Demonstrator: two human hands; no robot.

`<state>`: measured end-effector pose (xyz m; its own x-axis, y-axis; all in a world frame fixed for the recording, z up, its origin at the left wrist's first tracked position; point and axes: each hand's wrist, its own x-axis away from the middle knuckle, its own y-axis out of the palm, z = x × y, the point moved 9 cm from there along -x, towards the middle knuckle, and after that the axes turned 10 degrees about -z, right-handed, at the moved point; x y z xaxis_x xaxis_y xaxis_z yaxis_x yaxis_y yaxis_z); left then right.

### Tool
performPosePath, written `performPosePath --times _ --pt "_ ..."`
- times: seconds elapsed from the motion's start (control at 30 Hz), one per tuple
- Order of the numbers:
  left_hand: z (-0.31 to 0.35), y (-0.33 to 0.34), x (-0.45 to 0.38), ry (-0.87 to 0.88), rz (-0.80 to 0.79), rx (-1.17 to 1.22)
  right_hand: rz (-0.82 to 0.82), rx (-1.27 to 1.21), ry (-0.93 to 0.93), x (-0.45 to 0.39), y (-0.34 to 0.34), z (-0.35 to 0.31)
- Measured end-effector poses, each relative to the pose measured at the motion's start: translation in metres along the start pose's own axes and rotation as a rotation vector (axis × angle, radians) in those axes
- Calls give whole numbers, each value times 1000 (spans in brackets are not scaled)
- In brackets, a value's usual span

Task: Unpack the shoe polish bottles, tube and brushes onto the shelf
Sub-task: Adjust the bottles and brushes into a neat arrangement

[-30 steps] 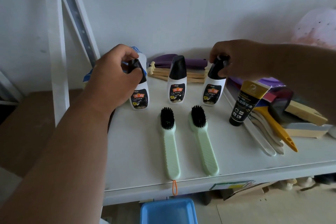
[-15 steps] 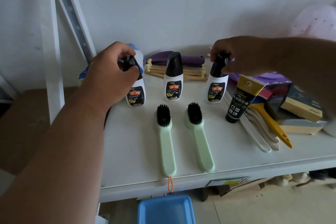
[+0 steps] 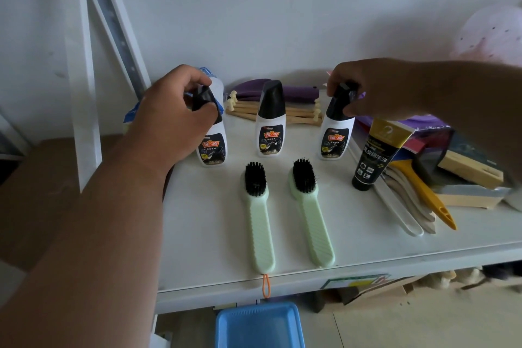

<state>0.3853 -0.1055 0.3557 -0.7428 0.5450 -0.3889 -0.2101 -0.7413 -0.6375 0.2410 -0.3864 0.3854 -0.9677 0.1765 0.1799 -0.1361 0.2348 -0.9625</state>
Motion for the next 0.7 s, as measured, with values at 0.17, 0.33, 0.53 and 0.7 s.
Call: performPosePath --times 0.17,0.33,0.53,0.7 --pt "-2 0 0 -3 10 -8 21 37 -5 -1 3 -2" --pt "-2 1 -1 4 10 0 -20 0 13 -1 9 -2" --pt "-2 1 -1 5 14 -4 6 -8 32 0 11 1" --pt "-3 2 -1 1 12 -7 15 -38 37 0 13 3"
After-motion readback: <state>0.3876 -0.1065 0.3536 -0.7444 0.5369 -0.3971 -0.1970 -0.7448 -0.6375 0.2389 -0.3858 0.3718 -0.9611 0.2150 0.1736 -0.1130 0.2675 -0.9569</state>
